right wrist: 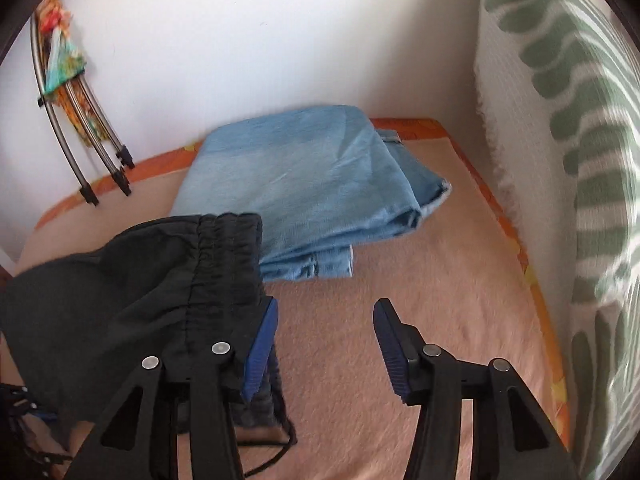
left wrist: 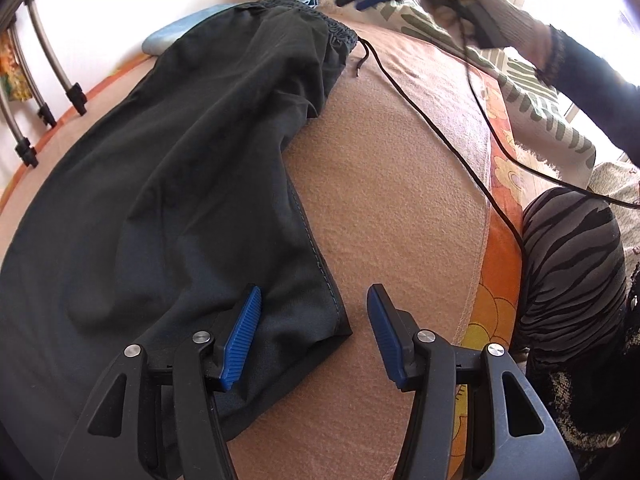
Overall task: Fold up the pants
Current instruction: 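Open the right tool and move it to the waistband, then grasp the drawstring waistband with the right tool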
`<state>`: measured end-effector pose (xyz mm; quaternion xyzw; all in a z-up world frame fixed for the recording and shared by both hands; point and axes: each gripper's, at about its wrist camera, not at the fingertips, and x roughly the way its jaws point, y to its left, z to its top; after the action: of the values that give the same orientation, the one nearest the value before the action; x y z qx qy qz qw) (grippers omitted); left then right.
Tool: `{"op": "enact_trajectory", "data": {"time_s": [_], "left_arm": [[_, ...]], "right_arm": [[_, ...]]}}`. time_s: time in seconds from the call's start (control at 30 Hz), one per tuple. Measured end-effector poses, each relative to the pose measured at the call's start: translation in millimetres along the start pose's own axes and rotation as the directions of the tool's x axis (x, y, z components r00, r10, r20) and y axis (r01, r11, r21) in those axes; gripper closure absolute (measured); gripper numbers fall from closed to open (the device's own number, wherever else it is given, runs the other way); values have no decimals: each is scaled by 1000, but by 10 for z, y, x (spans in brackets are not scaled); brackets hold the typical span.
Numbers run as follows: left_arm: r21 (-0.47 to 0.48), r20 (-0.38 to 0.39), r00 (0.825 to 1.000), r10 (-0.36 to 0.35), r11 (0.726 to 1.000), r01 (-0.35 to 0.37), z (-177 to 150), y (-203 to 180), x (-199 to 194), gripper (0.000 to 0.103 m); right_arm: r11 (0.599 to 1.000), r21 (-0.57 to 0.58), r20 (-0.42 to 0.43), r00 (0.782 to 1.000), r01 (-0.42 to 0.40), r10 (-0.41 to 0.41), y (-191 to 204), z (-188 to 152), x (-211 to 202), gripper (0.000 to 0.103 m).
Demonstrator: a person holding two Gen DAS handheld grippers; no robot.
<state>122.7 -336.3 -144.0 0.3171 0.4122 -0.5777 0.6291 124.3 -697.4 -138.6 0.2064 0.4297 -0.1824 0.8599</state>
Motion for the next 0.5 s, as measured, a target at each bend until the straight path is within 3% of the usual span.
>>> {"op": "enact_trajectory", "data": {"time_s": [0.03,0.07,0.13,0.33,0.5], "left_arm": [[3,2,1000,1,1000,-1,-4,0,1,50],[6,4,1000,2,1000,-2,-5,-3,3,50],[16,7,1000,9,1000,-9,-8,-15,9,50],[9,4,1000,6,1000,-6,-6,12,-3,53],[2,6,1000,31,1000,-31,-18,69,-26,72]], "right_arm": [[998,51,-7,1000,-30,30,-62,-131,-47,44],[994,94,-12,999,-50,52,-108,-227,-61,31],[970,221,-22,994,-103,110,-225,-465,-47,24],[904,366,-48,966,-221,256,-193,-749,250,28],[875,404,12,958,-267,287,-4,-668,376,28]]}}
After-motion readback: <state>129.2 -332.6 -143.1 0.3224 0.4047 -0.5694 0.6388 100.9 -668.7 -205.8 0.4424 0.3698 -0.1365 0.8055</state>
